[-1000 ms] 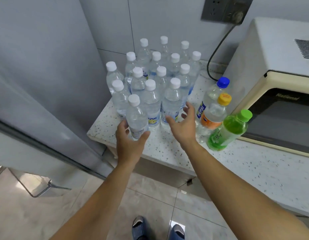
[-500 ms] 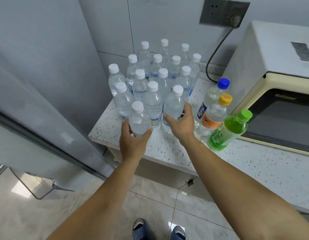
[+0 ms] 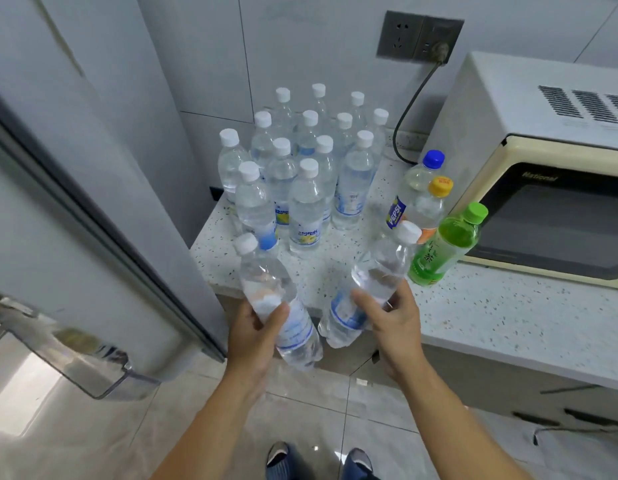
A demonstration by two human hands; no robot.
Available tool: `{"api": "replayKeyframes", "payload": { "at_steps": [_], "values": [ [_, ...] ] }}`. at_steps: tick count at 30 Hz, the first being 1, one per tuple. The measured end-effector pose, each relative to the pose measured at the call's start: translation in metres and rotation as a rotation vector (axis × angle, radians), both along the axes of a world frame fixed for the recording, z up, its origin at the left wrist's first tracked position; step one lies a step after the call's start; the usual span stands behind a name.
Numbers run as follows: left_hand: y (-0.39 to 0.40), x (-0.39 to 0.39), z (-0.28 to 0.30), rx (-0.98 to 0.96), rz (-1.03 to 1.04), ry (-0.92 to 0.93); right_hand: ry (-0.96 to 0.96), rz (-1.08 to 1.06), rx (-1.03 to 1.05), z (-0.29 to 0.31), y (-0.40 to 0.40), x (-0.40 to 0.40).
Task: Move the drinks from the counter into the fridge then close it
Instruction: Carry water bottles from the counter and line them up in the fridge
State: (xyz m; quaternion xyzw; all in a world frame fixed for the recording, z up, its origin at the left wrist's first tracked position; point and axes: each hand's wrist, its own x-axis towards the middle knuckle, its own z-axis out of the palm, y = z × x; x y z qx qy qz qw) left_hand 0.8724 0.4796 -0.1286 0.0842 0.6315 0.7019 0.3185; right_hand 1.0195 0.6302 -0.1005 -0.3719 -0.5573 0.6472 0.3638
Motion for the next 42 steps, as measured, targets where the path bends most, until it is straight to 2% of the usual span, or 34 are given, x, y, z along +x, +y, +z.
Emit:
{"api": "replayKeyframes", "payload": {
  "at_steps": [4,7,11,15,23,26,35,42],
  "values": [
    [-0.027,0.017,0.001,0.031,0.023,-0.294,0.08,-0.013,-0.358,-0.003,-0.016,0.021],
    [-0.048,0.03,0.006,0.022,-0.038,-0.457,0.17,-0.004,-0.669,-0.004,-0.028,0.037],
    [-0.074,0.046,0.008,0.096,-0.073,-0.503,0.234,0.084,-0.835,-0.014,-0.044,0.06],
    [-0.101,0.08,0.006,0.051,-0.064,-0.547,0.098,0.19,-0.806,-0.025,-0.066,0.082],
    [-0.158,0.144,0.007,-0.113,0.006,-0.418,-0.139,0.467,-0.596,-0.036,-0.133,0.1],
    [-0.191,0.157,0.008,-0.176,0.111,-0.405,-0.179,0.571,-0.587,-0.036,-0.163,0.092],
    [-0.309,0.152,0.014,-0.194,0.516,-0.319,-0.278,0.854,-0.515,-0.034,-0.271,0.036],
    [-0.426,0.117,0.008,-0.146,0.684,-0.295,-0.349,1.054,-0.438,-0.035,-0.39,-0.031]
  ]
}}
